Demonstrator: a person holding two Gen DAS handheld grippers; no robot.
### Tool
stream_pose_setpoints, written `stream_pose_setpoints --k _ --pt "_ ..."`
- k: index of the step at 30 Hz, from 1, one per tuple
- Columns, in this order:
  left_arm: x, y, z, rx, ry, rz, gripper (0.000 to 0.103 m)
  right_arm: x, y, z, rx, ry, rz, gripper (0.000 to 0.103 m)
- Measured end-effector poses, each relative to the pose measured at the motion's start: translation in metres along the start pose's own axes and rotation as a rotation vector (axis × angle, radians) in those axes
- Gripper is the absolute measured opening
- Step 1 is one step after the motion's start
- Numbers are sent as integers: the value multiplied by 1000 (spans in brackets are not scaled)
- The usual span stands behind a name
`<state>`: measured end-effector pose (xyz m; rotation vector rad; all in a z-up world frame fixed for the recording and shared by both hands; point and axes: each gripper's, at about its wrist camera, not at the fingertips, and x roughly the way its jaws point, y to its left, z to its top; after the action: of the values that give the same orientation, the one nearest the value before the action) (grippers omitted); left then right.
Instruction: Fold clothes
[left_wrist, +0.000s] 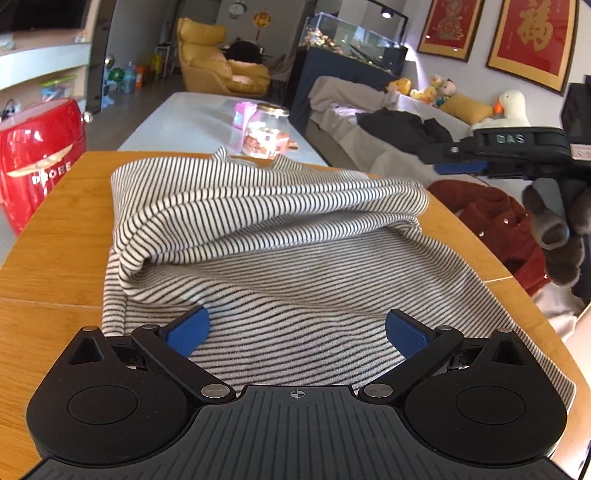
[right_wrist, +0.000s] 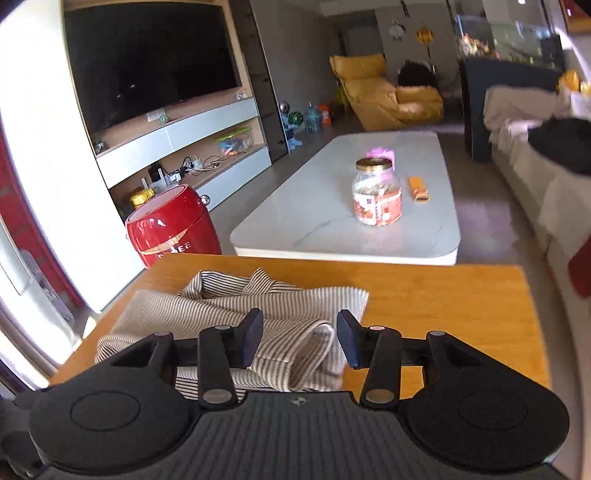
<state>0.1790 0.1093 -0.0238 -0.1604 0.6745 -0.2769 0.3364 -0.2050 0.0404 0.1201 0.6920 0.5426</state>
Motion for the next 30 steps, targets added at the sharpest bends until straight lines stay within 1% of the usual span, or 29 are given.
stream_pose_setpoints --k 1,2,3,4,6,7,8,10,11,13,14,17,19,20,21,22,24,25,26,27,29,30 --pt "-1 -1 -1 5 -5 2 103 14 2 -1 18 31 5 44" --pt "0 0 -2 -3 2 3 103 28 4 -2 35 62 10 41" --pt "0 1 -2 -13 1 5 103 42 5 -3 53 93 16 36" --pt "-1 2 -3 -21 -3 3 103 53 9 -2 58 111 18 18" --pt "-3 4 -3 -36 -9 -8 103 57 27 9 -18 63 4 13" --pt "-3 5 -3 -43 -12 -13 103 57 36 17 -62 26 0 8" --pt "-4 5 -4 -49 -14 -18 103 48 47 29 -120 -50 3 7" --pt "-4 6 -5 -55 -17 -20 103 30 58 46 -192 -167 -3 7" --pt "-4 6 -5 -59 -19 -21 103 24 61 53 -218 -211 -7 7" --pt "-4 6 -4 -64 -21 -20 103 27 54 57 -211 -203 -24 7" --pt "-5 6 -4 -67 -22 -19 103 34 48 53 -206 -175 -43 7" --pt "-6 7 -2 -72 -17 -15 103 62 26 25 -209 -55 -139 7" --pt "-7 7 1 -69 -9 -8 103 77 7 2 -183 21 -186 8" --pt "-9 5 4 -62 -7 -13 103 79 0 -8 -171 31 -195 8" --pt "-13 5 7 -56 -18 -30 103 76 -2 -12 -170 26 -202 9" --pt "-17 5 11 -52 -36 -46 103 74 -5 -17 -169 21 -210 12" --pt "-24 3 21 -40 -93 -59 103 67 -6 -21 -167 19 -222 16" --pt "-25 2 27 -28 -129 -50 103 64 -5 -21 -165 18 -225 20" --pt "-26 0 32 -19 -159 -42 103 59 -4 -19 -156 8 -218 27" --pt "-21 3 38 -24 -169 -37 103 54 -4 -16 -146 -4 -210 32" --pt "-12 7 48 -33 -189 -27 103 45 -3 -10 -111 -38 -190 39" --pt "-7 10 52 -39 -196 -21 103 42 -4 -7 -95 -53 -182 41"
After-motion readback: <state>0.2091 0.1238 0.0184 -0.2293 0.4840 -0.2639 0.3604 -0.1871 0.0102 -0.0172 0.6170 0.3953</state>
